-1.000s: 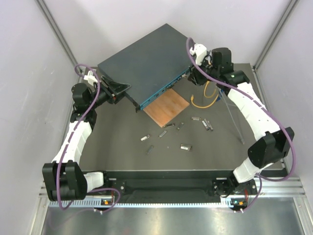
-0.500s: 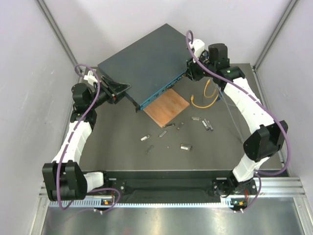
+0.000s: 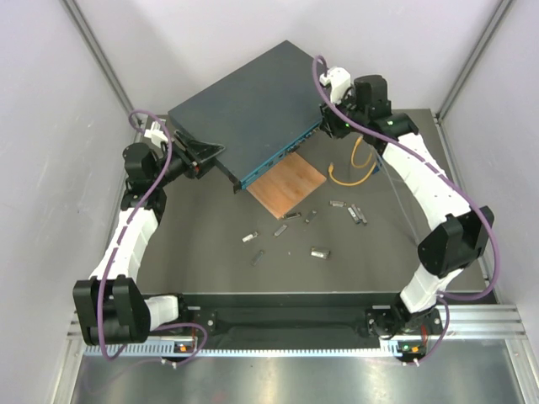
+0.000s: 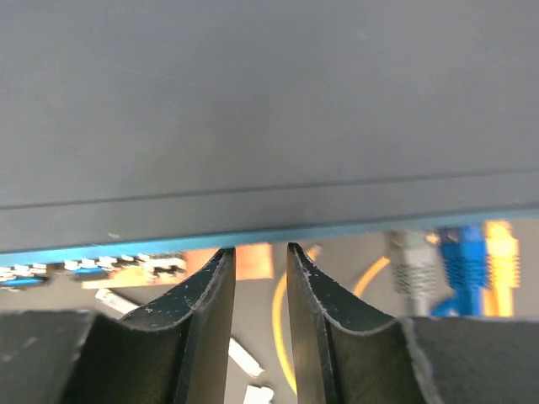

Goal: Insert the plug into the switch port

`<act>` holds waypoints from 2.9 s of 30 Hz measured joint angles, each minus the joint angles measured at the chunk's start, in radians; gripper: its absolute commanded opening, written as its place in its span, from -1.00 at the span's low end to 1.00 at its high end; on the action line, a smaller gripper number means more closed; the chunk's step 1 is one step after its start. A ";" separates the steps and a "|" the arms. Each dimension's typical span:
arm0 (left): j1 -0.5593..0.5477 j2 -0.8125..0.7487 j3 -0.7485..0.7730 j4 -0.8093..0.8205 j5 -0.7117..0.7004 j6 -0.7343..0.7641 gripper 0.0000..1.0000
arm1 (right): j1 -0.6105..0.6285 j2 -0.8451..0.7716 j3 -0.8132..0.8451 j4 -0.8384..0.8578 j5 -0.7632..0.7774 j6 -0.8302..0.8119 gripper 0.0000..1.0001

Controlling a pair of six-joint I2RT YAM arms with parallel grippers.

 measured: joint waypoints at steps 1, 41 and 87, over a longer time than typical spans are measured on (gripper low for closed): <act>0.000 0.000 0.000 0.000 0.000 0.000 -1.00 | 0.000 -0.002 -0.001 -0.002 0.018 -0.012 -0.35; 0.002 0.000 0.000 -0.001 0.003 0.000 -1.00 | -0.003 0.040 0.094 -0.141 -0.098 0.014 -0.46; 0.102 0.043 0.078 -0.037 0.041 0.069 0.57 | -0.237 -0.401 -0.727 -0.170 -0.134 -0.267 0.12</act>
